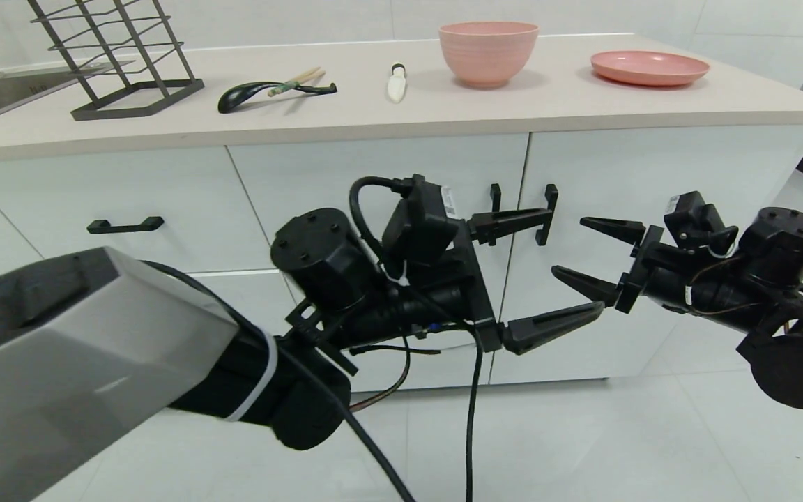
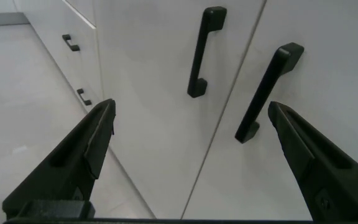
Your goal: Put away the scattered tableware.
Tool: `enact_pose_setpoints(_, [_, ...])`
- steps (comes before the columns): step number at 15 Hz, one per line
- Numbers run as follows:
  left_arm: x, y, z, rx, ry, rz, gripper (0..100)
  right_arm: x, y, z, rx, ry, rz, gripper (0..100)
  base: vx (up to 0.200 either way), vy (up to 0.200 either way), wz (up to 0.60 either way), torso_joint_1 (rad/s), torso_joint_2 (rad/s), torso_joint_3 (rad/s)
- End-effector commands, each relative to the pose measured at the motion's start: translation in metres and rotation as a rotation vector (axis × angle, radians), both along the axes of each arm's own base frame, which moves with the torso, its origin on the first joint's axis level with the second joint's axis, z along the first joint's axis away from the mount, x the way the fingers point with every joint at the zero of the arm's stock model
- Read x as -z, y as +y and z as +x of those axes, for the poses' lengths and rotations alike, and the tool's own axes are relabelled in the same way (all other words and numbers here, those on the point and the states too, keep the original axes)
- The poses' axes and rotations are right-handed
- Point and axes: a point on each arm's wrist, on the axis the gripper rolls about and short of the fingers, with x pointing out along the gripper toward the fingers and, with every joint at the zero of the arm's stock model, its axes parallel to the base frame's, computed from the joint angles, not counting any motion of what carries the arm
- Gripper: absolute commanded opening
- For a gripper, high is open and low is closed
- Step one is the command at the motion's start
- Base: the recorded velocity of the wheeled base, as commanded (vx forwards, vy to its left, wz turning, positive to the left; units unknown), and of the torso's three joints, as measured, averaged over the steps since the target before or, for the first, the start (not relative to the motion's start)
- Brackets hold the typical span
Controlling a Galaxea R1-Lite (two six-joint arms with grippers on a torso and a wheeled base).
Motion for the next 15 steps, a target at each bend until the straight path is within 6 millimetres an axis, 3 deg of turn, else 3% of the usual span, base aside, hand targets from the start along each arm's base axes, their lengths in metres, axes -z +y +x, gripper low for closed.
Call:
enact_pose_setpoints(1, [0.026, -0.025, 0.025, -0.017, 0.07, 0.038, 100, 0.012, 0.003, 0.024, 0.003, 0.003, -0.001, 100, 0.0, 0.0, 0.0, 0.0, 0.0, 0.0])
enact_pose_setpoints(4, [0.015, -0.03, 0.038, -0.165, 0.167, 0.058, 100, 0.014, 0.005, 0.039, 0.003, -0.016, 0.003, 100, 0.0, 0.0, 0.0, 0.0, 0.0, 0.0])
enact_pose_setpoints(8, [0.004, -0.014, 0.045, -0.211, 0.212, 0.125, 100, 0.016, 0.006, 0.045, -0.003, -0.019, 0.004, 100, 0.0, 0.0, 0.0, 0.0, 0.0, 0.0])
enact_pose_setpoints(11, [-0.007, 0.0, 0.056, -0.264, 0.152, 0.156, 100, 0.012, 0.007, 0.048, -0.022, -0.044, 0.003, 100, 0.0, 0.0, 0.0, 0.0, 0.0, 0.0])
enact_pose_setpoints(15, [-0.012, 0.0, 0.055, -0.106, 0.109, 0.221, 100, 0.013, 0.01, 0.061, -0.055, -0.065, 0.002, 100, 0.0, 0.0, 0.0, 0.0, 0.0, 0.0])
